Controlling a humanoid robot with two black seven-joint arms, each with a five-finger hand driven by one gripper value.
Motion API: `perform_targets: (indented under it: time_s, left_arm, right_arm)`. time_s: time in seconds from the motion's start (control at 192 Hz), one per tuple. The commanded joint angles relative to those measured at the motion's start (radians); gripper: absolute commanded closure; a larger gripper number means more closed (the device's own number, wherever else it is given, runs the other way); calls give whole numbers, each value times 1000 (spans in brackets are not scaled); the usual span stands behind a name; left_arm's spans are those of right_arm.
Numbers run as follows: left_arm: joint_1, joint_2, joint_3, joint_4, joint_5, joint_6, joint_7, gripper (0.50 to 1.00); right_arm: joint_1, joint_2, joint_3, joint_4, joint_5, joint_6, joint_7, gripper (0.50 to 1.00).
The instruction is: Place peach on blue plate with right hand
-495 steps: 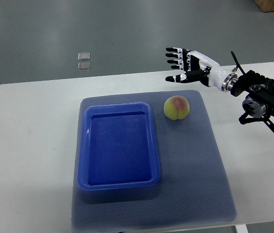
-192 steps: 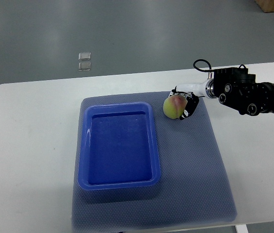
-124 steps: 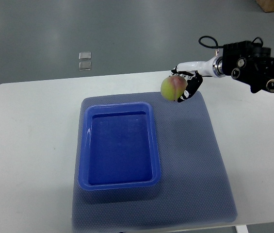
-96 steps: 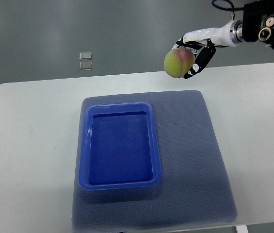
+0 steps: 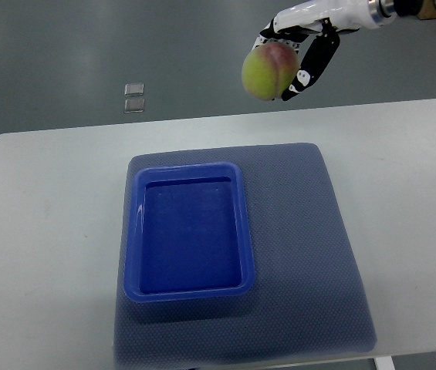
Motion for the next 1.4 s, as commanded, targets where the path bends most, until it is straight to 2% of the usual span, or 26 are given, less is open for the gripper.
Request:
perform_targets:
  time_s: [0.0,0.052,0.057,0.068,0.245,0.323,0.328,0.359,0.447,0.484,0.682,0.708,0.78,0.832,0.838,0.879,0.957,0.983,0.994,1.02,1.113,1.394]
  left_arm:
    - [0,0,0,0,-1,0,0,500]
    - [0,0,0,0,-1,0,0,500]
    - [0,0,0,0,-1,0,0,500]
    - [0,0,0,0,-1,0,0,500]
    - [0,0,-2,0,-1,0,0,500]
    - [0,0,-2,0,-1,0,0,500]
    - [0,0,-2,0,-1,0,0,500]
    - [0,0,-2,0,-1,0,0,500]
    - [0,0,-2,2,-1,0,0,500]
    - [0,0,-2,2,-1,0,0,500]
    - [0,0,-2,0,-1,0,0,500]
    - [0,0,-2,0,-1,0,0,500]
    - [0,0,-2,2,-1,0,0,500]
    - [0,0,-2,2,-1,0,0,500]
    - [0,0,-2,2,-1,0,0,500]
    - [0,0,-2,2,-1,0,0,500]
    - [0,0,0,2,-1,0,0,500]
    - [0,0,-2,0,-1,0,0,500]
    - [0,0,-2,0,-1,0,0,500]
    - [0,0,-2,2,-1,0,0,500]
    - [0,0,-2,2,-1,0,0,500]
    - [0,0,-2,2,-1,0,0,500]
  right_arm:
    - [-34,105,-16,-28,11,-41,0,985]
    - [-38,119,-16,-32,11,-45,0,985]
    - [-61,181,-17,-63,11,-68,0,985]
    - [-68,197,-17,-71,11,-73,0,985]
    - [-160,418,-21,-178,11,-117,0,983]
    - [-175,443,-21,-195,11,-123,0,981]
    - [-211,502,-25,-240,9,-140,-1,977]
    - [-239,533,-27,-268,2,-148,-1,975]
    - [-270,533,-31,-296,-2,-153,-3,973]
    - [-325,533,-31,-328,-6,-156,-11,969]
    - [-393,533,-34,-359,-9,-165,-14,959]
    - [-416,533,-45,-371,-20,-166,-14,932]
    - [-419,533,-44,-373,-31,-162,-14,904]
    - [-419,533,-44,-373,-31,-162,-14,904]
    - [-420,533,-44,-373,-31,-162,-14,877]
    - [-422,533,-42,-371,-29,-162,-14,828]
    - [-427,533,-44,-371,-31,-162,-14,805]
    - [-430,533,-42,-371,-31,-163,-14,761]
    - [-430,533,-42,-371,-31,-163,-14,760]
    - [-431,533,-42,-371,-31,-163,-14,705]
    - [-433,533,-39,-373,-28,-160,-12,603]
    - [-416,533,-25,-371,-18,-149,-12,587]
